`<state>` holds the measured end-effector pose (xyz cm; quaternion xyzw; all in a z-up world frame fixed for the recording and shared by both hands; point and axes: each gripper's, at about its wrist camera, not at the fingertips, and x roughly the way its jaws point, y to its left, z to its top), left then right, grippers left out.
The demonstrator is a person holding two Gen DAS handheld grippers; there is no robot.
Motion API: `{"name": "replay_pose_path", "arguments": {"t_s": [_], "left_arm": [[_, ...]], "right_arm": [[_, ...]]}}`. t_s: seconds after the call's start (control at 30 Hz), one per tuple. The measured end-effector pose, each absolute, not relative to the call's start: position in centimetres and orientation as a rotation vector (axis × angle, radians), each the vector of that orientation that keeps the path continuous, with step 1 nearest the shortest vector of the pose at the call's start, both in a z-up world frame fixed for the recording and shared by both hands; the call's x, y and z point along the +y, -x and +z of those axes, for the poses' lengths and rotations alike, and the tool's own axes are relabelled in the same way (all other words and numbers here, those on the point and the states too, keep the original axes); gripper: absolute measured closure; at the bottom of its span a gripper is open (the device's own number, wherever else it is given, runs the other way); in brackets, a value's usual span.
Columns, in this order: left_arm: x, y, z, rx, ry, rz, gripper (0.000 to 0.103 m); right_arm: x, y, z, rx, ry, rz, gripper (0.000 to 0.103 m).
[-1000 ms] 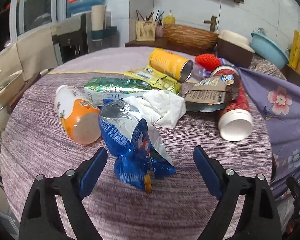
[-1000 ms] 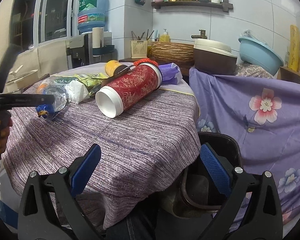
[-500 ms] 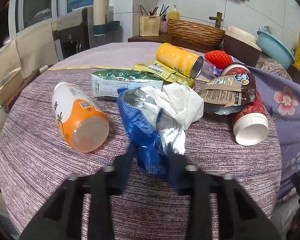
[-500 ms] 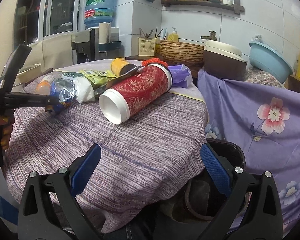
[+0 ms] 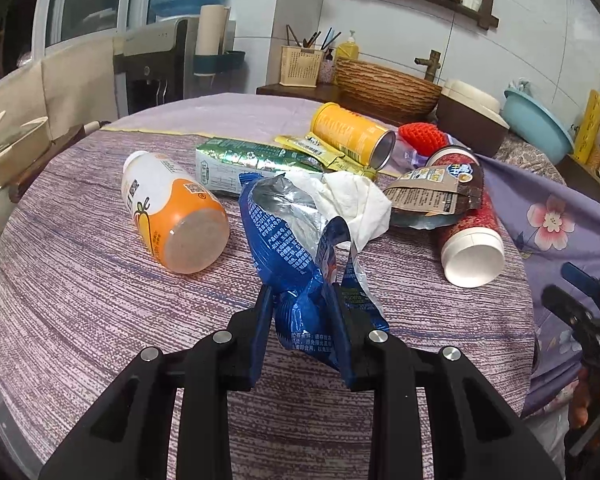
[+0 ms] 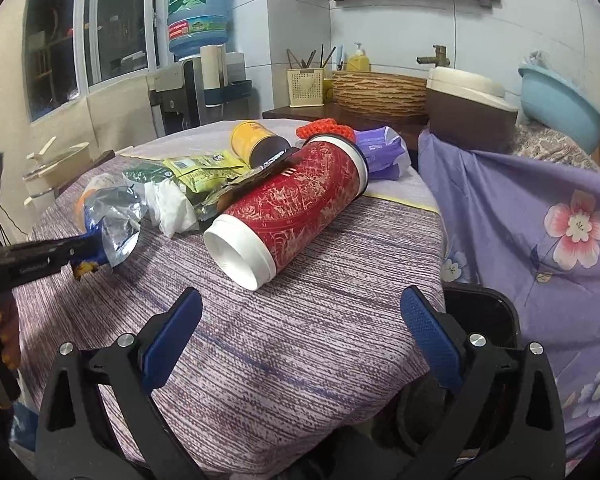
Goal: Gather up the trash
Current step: 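Grasp the red cup with black lid with the right tool while left holds the bag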
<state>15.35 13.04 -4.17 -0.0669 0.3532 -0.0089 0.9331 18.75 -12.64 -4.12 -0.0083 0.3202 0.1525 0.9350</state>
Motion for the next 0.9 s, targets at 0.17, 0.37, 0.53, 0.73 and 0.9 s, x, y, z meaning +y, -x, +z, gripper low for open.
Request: {"name": "replay_pose_path", "arguments": {"t_s": [0.17, 0.37, 0.53, 0.73, 0.9], "left_arm": [[13.0, -14.5, -3.5, 0.685, 0.136, -0.020, 0.074], [13.0, -13.7, -3.4, 0.660, 0.149, -0.032, 0.074], [13.0, -13.5, -3.6, 0.660, 0.152, -0.048, 0.074], [12.4, -13.7, -3.8, 0.661, 0.147, -0.067, 0.074], [11.9, -13.8, -4.0, 0.665, 0.141, -0.077, 0.074]], "right_arm": [[-13.4, -21.8, -3.4, 0.698, -0.098, 0.331, 0.005], [-15.6, -27.0, -3.8, 0.806, -0.333, 0.339, 0.005], [-17.3, -30.8, -5.2, 0.886, -0.523, 0.321, 0.015], [-16.8, -34.4, -6.2, 0.935, -0.652, 0.363, 0.018], [-15.8, -37.3, -7.4, 0.998, -0.739, 0.393, 0.018]]}}
